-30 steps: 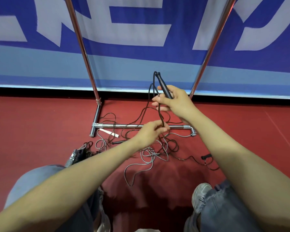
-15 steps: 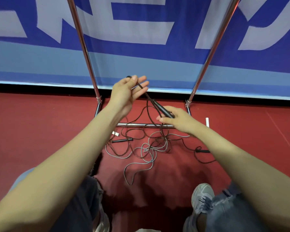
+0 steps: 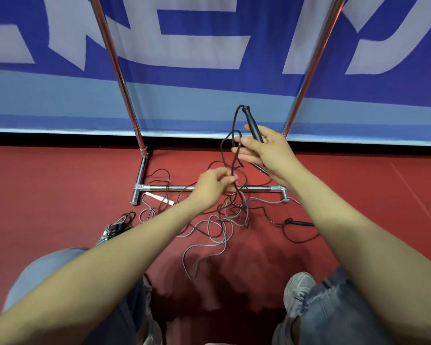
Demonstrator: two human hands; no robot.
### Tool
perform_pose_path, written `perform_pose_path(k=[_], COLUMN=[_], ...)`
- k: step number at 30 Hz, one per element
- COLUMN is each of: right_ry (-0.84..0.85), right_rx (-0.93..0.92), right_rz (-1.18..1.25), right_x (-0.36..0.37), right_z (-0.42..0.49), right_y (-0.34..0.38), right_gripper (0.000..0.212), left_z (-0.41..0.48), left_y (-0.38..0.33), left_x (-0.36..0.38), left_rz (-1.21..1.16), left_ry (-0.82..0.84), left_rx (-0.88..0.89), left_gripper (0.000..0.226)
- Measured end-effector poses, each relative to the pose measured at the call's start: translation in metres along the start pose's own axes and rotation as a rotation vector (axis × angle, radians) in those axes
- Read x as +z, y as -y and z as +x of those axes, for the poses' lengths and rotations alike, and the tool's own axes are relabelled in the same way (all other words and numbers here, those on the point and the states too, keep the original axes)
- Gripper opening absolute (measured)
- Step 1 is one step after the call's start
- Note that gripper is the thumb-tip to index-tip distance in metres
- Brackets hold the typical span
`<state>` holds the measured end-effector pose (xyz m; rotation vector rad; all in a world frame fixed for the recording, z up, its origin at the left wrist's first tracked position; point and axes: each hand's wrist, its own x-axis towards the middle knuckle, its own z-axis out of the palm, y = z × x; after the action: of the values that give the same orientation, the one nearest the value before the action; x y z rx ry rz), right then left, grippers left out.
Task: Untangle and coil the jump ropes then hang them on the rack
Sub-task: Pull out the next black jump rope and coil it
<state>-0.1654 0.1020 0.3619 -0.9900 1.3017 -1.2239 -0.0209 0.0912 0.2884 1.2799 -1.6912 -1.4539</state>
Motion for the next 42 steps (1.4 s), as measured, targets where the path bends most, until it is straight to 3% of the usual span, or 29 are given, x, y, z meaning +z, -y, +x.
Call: perform_pose_path(k=[3,5,9,12,14,16,17,19,21,22,24,26,29,32,37,42], right_ry=[-0.036,0.045,0.229,0.220,0.175,0.096,0.054,0.017,0.026,0.030,0.043,0.028,-0.003,0.147,0.214,0.176], right_rx=[0.079,0.145,0.240,0.071,-0.032,-0.061,-0.068,-0.077,-0.082,-0.079,-0.050,0.005,0.064,0.099,0.006,0.153], right_rz=[-0.276,-0.406,-0.325,-0.427,-0.465,-0.306,-0.213,-0.083,-0.017,-0.010,-0.006,-0.027,-0.247,-0.483,-0.859,-1.195], right_x=[-0.009,-0.013,-0.013,-0.017,-0.014,-0.009,-0.007,-0.005,-0.005,-0.005,-0.005,-0.008,-0.014,-0.015,-0.017,-0.026], right_z=[0.005,0.004,0.000,0.001,0.002,0.003,0.004,0.003,0.002,0.001,0.000,0.003,0.012,0.012,0.013,0.013], right_y=[-0.009,-0.022,-0.035,-0.027,-0.022,-0.017,-0.013,-0.004,0.003,0.005,0.003,-0.003,-0.024,-0.043,-0.050,-0.071], right_gripper=[0.023,0.018,0.022,0.024,0.027,0.033,0.035,0.034,0.032,0.033,0.034,0.037,0.043,0.033,0.015,0.020], left_z=[0.001,0.004,0.010,0.015,0.019,0.018,0.015,0.005,-0.003,-0.005,-0.006,-0.003,-0.002,0.003,0.006,0.009], left_y=[-0.023,-0.043,-0.068,-0.067,-0.055,-0.042,-0.034,-0.018,-0.008,-0.005,-0.006,-0.008,-0.023,-0.043,-0.064,-0.073], left_x=[-0.009,-0.018,-0.049,-0.065,-0.062,-0.047,-0.039,-0.021,-0.007,-0.001,0.001,0.000,-0.003,-0.012,-0.036,-0.054], left_rz=[-0.210,-0.435,-0.840,-1.094,-1.134,-0.949,-0.742,-0.242,0.044,0.105,0.299,0.387,-0.132,-0.571,-0.804,-0.983], left_ry=[-0.135,-0.157,-0.184,-0.276,-0.287,-0.204,-0.131,0.072,0.243,0.265,0.153,-0.010,-0.167,-0.205,-0.215,-0.272], left_rx=[0.037,0.007,-0.049,-0.070,-0.144,-0.244,-0.263,-0.184,-0.070,-0.022,0.091,0.139,0.030,-0.032,-0.004,0.049], left_gripper=[0.015,0.017,0.019,0.020,0.024,0.025,0.023,0.042,0.050,0.040,0.013,0.014,0.019,0.020,0.016,0.016])
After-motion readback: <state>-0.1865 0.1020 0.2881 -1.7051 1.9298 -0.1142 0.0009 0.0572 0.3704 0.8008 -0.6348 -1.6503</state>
